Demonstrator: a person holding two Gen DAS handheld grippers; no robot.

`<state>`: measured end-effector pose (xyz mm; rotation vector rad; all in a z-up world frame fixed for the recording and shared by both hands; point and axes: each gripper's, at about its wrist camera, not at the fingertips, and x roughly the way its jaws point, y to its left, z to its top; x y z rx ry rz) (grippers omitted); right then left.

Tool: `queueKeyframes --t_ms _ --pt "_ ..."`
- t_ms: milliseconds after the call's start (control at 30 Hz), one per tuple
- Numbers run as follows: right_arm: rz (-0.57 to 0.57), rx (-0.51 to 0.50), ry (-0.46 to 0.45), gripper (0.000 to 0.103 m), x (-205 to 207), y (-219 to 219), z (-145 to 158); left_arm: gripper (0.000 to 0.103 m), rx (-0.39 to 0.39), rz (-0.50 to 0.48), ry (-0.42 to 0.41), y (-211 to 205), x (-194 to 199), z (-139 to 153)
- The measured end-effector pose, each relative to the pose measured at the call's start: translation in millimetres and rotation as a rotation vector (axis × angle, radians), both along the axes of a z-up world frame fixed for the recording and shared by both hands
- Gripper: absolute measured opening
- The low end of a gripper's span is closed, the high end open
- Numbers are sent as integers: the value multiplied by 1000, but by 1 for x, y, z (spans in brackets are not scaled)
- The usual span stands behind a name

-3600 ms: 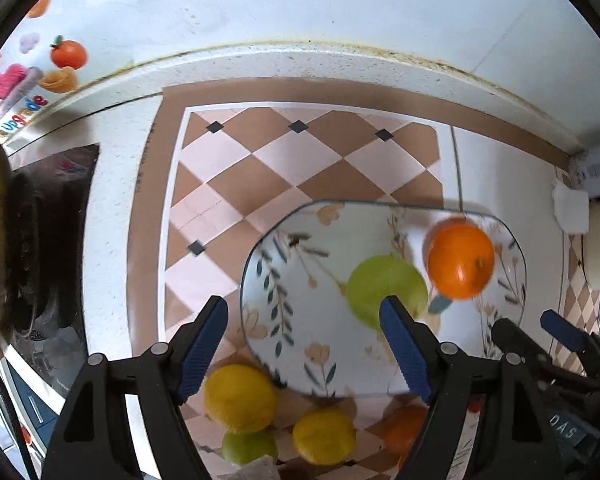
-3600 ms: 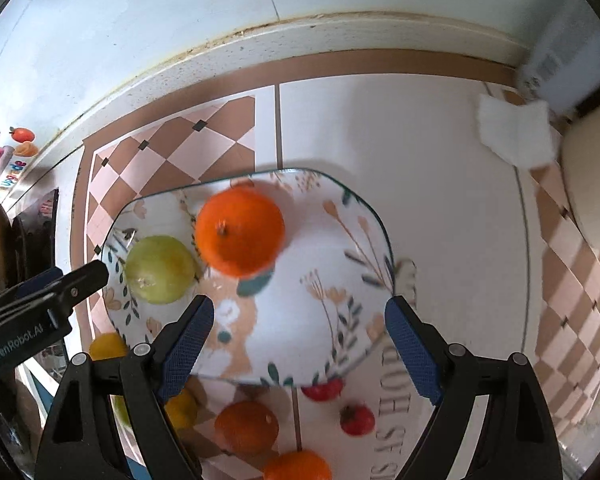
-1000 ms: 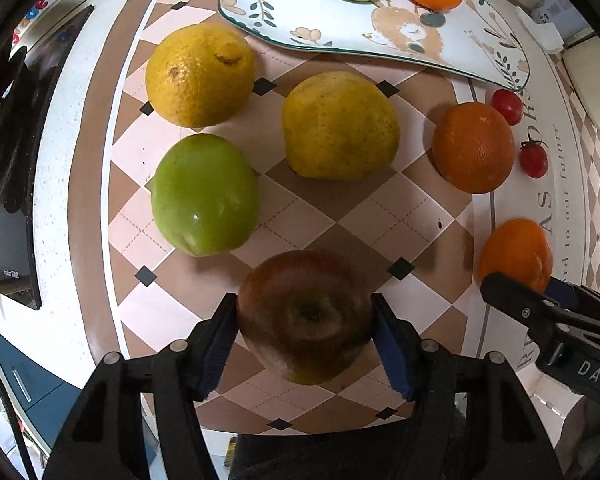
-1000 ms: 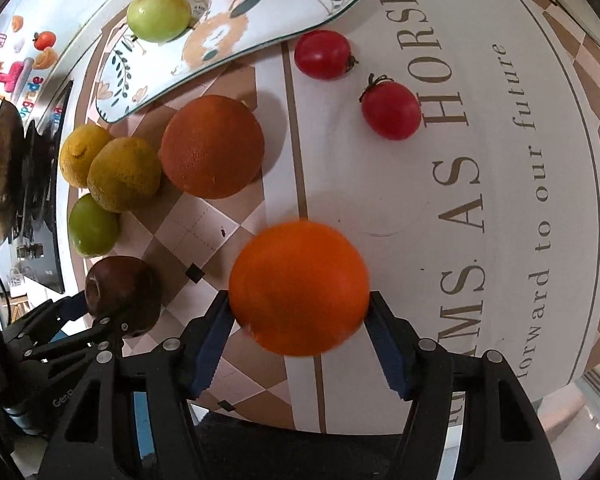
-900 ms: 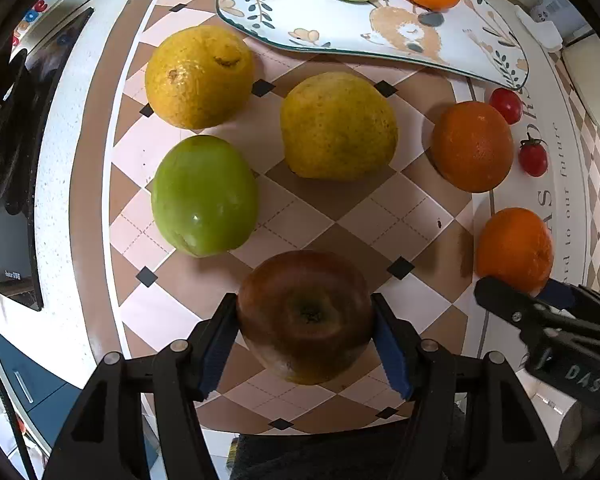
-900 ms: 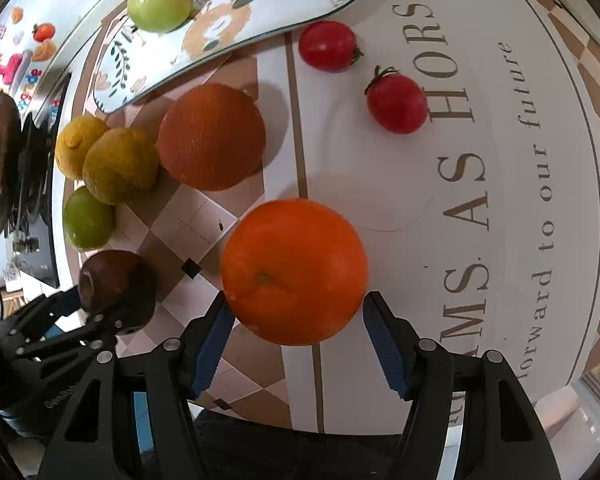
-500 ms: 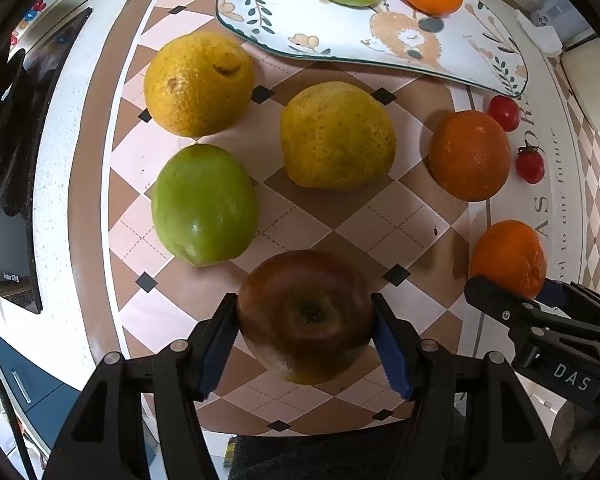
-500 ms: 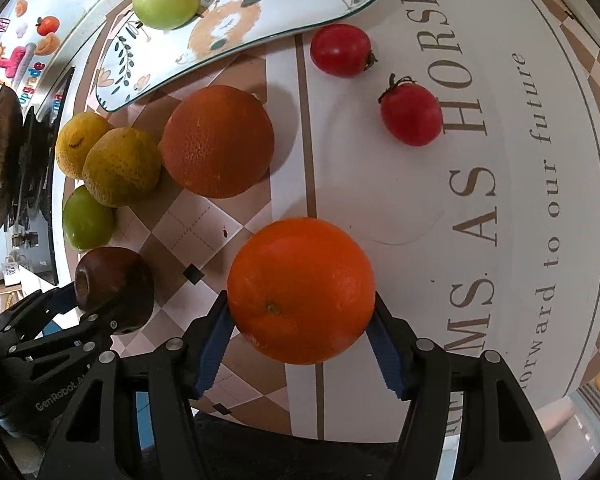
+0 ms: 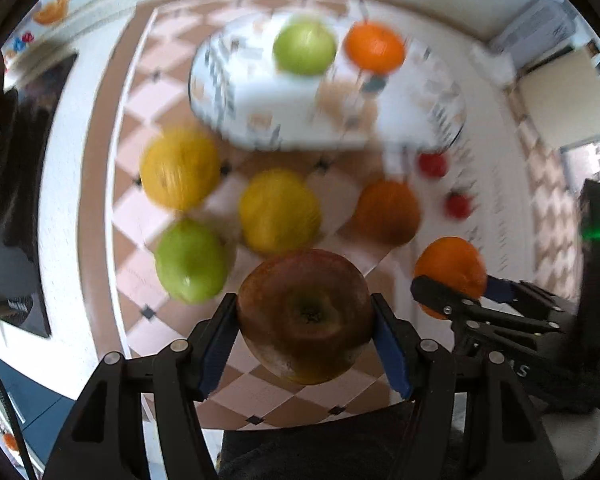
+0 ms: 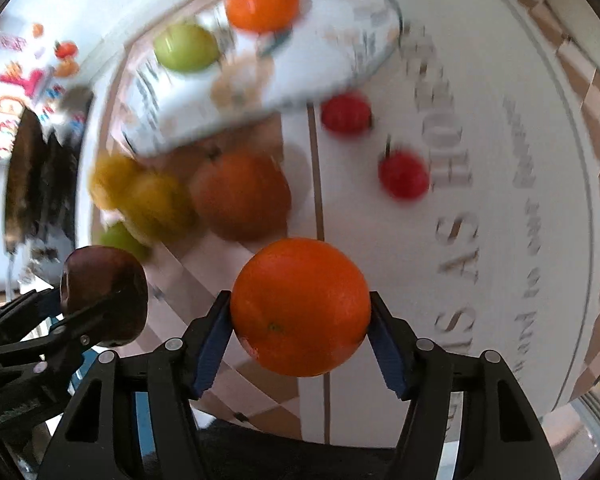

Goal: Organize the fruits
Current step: 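Place the large orange on the plate with the right tool while the left tool places the brown apple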

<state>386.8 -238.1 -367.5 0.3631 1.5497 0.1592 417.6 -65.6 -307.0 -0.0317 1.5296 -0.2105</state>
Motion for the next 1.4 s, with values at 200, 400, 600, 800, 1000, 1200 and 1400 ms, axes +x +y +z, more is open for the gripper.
queueKeyframes --t_ms 200,400,600,800,1000,1200,1400 --pt "-53 -3 -110 67 65 -26 36 62 -39 32 -108 10 59 43" --pt "-8 -99 -119 67 137 -31 24 62 54 43 -132 24 133 33" --pt "68 -172 -83 67 165 -21 2 62 67 85 -30 35 188 -12" --pt "68 -147 -56 67 170 -16 -17 62 87 84 40 31 210 -45" --pt "96 -149 -45 67 164 -3 -24 62 107 68 76 28 212 -62" --pt "89 -144 -38 68 167 -2 -25 63 133 56 96 21 213 -68" --pt "51 -161 -53 88 166 -4 -16 67 118 65 88 24 213 -67"
